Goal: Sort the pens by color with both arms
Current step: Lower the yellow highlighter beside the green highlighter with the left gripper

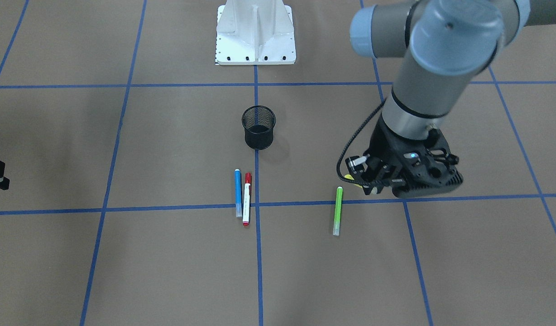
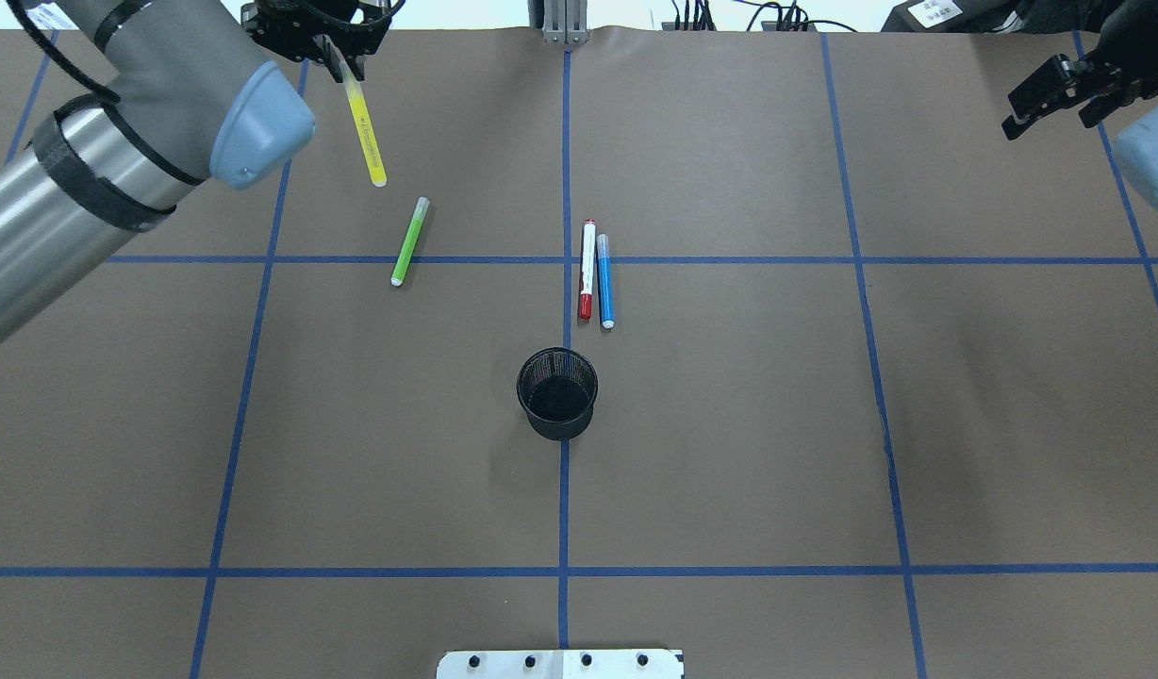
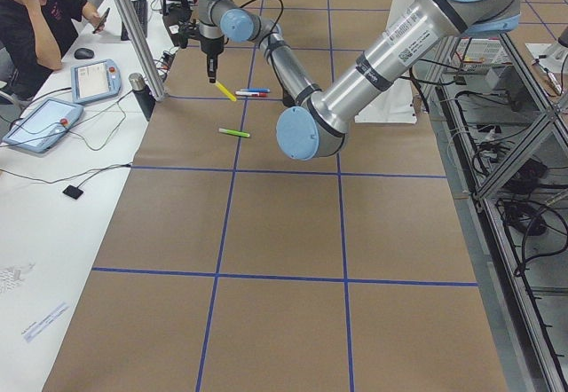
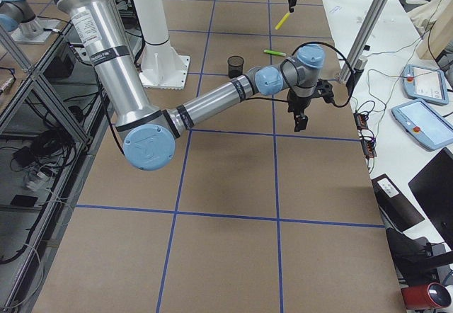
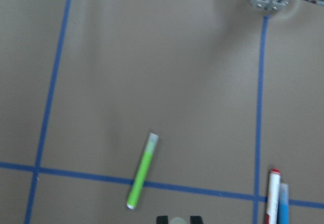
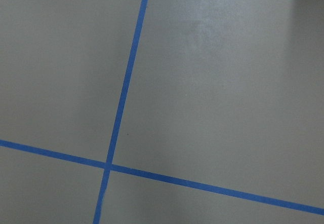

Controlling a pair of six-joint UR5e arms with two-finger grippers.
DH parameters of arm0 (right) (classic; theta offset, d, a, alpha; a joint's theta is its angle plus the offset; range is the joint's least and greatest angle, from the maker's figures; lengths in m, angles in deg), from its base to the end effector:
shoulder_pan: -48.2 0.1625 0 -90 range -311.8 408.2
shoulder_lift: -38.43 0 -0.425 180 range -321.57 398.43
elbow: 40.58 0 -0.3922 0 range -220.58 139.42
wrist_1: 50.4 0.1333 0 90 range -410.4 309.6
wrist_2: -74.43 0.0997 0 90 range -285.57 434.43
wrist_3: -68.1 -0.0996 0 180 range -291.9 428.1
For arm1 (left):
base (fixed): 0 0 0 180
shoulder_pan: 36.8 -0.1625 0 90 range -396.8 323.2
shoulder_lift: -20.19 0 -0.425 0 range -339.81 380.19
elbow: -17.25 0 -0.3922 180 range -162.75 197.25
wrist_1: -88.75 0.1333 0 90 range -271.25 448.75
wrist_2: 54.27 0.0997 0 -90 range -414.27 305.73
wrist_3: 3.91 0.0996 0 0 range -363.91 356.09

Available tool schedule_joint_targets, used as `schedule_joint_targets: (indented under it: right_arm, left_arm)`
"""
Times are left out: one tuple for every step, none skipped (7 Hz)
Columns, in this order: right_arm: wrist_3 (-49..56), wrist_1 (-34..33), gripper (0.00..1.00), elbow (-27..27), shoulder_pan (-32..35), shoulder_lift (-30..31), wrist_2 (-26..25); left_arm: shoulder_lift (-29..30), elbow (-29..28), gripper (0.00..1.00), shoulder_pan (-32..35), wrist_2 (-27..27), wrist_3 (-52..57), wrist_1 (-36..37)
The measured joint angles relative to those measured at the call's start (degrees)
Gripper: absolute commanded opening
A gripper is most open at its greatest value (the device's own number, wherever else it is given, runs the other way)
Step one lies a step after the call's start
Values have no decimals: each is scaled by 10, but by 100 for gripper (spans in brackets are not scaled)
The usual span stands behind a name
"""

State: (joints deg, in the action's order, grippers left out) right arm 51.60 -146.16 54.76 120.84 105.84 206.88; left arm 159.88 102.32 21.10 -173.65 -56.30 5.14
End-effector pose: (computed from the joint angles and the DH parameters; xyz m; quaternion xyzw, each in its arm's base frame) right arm -0.1249 -0.6209 0.4016 0.0680 -0.3921 -0.0765 0.9142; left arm 0.3188 -0.6672 0.1674 0.0743 0.3910 -0.0789 0.9140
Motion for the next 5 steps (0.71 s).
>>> schedule_joint_targets:
  right_arm:
    - [0, 0, 99, 1, 0, 0, 0]
    - [0, 0, 99, 1, 0, 0, 0]
    - [0, 0, 99, 1, -1, -1, 0]
    - [0, 0, 99, 1, -1, -1, 0]
    - [0, 0, 99, 1, -2, -1, 0]
  left_arm:
    - [2, -64, 0, 10, 0, 21, -59]
    - [6, -115, 0, 14, 1, 32, -103]
    - [12, -151, 0, 15, 2, 39, -126]
    - [17, -175, 0, 14, 4, 44, -139]
    - [19, -186, 0, 8, 5, 46, -145]
